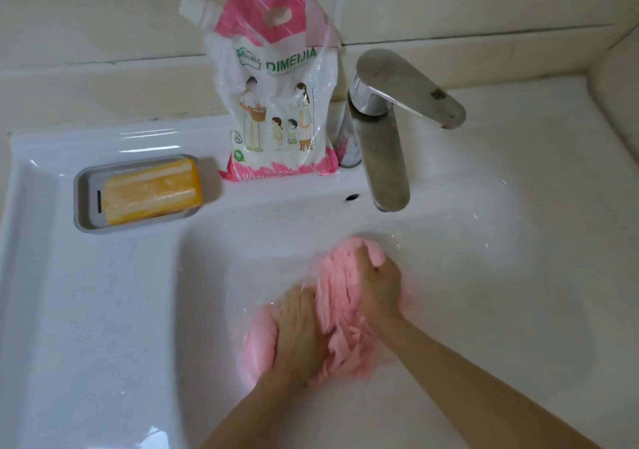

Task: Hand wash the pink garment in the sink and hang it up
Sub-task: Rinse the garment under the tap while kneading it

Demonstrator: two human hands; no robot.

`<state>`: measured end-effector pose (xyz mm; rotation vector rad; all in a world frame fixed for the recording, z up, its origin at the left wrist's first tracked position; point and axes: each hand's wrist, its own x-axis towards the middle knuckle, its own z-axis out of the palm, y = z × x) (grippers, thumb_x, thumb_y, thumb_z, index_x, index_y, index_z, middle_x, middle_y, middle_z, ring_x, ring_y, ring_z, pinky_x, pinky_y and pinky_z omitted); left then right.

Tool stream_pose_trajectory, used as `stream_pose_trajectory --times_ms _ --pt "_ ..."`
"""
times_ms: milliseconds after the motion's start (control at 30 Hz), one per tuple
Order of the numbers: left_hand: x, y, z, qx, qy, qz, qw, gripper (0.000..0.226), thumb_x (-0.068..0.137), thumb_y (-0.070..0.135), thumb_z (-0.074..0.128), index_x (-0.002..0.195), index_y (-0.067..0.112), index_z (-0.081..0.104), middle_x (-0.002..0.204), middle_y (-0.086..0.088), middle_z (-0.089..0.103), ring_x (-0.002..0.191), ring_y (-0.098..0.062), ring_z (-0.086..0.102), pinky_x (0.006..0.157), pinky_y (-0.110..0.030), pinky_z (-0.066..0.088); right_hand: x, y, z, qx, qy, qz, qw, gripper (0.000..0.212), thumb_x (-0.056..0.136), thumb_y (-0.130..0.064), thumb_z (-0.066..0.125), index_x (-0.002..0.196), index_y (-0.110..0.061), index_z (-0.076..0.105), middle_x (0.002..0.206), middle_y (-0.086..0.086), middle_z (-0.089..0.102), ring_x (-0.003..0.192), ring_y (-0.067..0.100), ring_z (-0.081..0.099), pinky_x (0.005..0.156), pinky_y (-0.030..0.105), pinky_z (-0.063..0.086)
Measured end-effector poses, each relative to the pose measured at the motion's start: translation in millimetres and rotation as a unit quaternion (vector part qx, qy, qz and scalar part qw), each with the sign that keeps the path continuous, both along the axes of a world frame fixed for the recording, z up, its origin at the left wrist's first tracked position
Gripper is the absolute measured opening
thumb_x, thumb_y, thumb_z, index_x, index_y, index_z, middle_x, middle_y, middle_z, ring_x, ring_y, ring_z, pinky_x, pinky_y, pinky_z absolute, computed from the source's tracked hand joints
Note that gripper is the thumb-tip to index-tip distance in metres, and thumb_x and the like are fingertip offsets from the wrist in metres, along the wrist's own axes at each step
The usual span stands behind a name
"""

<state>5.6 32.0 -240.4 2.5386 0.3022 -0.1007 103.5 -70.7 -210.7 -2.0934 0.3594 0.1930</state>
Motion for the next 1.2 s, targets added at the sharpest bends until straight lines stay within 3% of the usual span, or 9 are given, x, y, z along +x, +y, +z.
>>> stream_pose_trajectory --times_ms 100,200,367,500,633,700,867,1067,1200 --pt "1 -1 0 0.016 -0.045 -0.013 0.999 0.043 0.076 0.042 0.045 0.107 0.013 0.050 0.095 -0.005 0.053 0.089 -0.020 0.040 0.081 -0.030 0.031 -32 -22 5 -0.135 -0.143 0.250 0.948 0.047 0.082 -0.058 0.047 0.098 -0.019 0.067 0.102 -0.001 0.062 0.092 0.021 0.057 0.077 0.037 0.050" --pt "-1 0 -4 0.014 -0.082 -0.033 0.996 0.042 0.077 0.034 0.044 0.115 0.016 0.048 0.100 -0.004 0.049 0.091 -0.022 0.045 0.082 -0.034 0.034 -47 -21 -13 -0.277 -0.217 0.334 0.875 0.040 0.076 -0.055 0.052 0.092 -0.023 0.068 0.097 0.003 0.062 0.083 0.027 0.057 0.067 0.036 0.049" --pt "0 0 0 -0.061 -0.037 0.035 0.997 0.015 0.091 0.028 0.034 0.103 0.032 0.041 0.092 0.012 0.047 0.086 -0.008 0.043 0.084 -0.034 0.043 -25 -3 -38 -0.297 -0.241 0.292 0.877 0.028 0.075 -0.044 0.056 0.073 -0.018 0.067 0.074 0.006 0.062 0.069 0.027 0.057 0.066 0.034 0.046" --pt "-2 -3 5 -0.015 0.007 0.012 1.000 0.035 0.080 0.027 0.034 0.107 0.014 0.053 0.097 -0.001 0.051 0.089 -0.022 0.054 0.082 -0.038 0.047 3 19 -31 -0.268 -0.139 0.179 0.936 0.019 0.068 -0.028 0.079 0.065 -0.014 0.066 0.063 0.005 0.064 0.056 0.023 0.061 0.057 0.027 0.051" --pt "0 0 1 -0.006 0.083 -0.022 0.996 0.068 0.075 0.056 0.025 0.124 0.013 0.044 0.119 -0.004 0.045 0.116 -0.027 0.041 0.105 -0.039 0.028 8 6 3 -0.060 0.041 -0.015 0.997 0.040 0.087 -0.053 0.051 0.083 -0.015 0.063 0.082 0.005 0.064 0.081 0.026 0.059 0.068 0.030 0.044" --pt "0 0 -1 -0.027 0.061 -0.010 0.998 0.063 0.077 0.055 0.032 0.124 0.013 0.044 0.119 -0.003 0.045 0.114 -0.024 0.040 0.104 -0.036 0.027 -8 -16 15 -0.007 -0.052 0.080 0.995 0.041 0.082 -0.057 0.046 0.088 -0.020 0.063 0.086 -0.002 0.064 0.084 0.019 0.059 0.071 0.030 0.047" --pt "0 0 -4 -0.020 -0.061 -0.021 0.998 0.034 0.085 0.034 0.042 0.113 0.019 0.054 0.101 -0.004 0.056 0.094 -0.020 0.048 0.086 -0.030 0.035 -45 -40 -14 -0.282 -0.257 0.370 0.847 0.041 0.075 -0.057 0.054 0.094 -0.020 0.061 0.104 0.006 0.062 0.086 0.029 0.056 0.067 0.035 0.049" --pt "0 -1 0 0.001 -0.041 0.022 0.999 0.014 0.088 0.018 0.042 0.100 0.020 0.048 0.089 0.001 0.051 0.080 -0.023 0.053 0.079 -0.034 0.038 -17 -9 -34 -0.297 -0.262 0.305 0.866 0.035 0.075 -0.040 0.050 0.080 -0.011 0.069 0.075 0.009 0.065 0.065 0.028 0.063 0.057 0.031 0.049" --pt "-2 1 2 0.084 0.065 -0.054 0.993 0.064 0.082 0.042 0.031 0.138 0.012 0.038 0.105 0.000 0.046 0.095 -0.023 0.047 0.086 -0.036 0.036 2 9 -21 -0.230 -0.162 0.236 0.930 0.037 0.082 -0.041 0.052 0.073 -0.010 0.069 0.069 0.010 0.068 0.061 0.028 0.066 0.060 0.033 0.055"
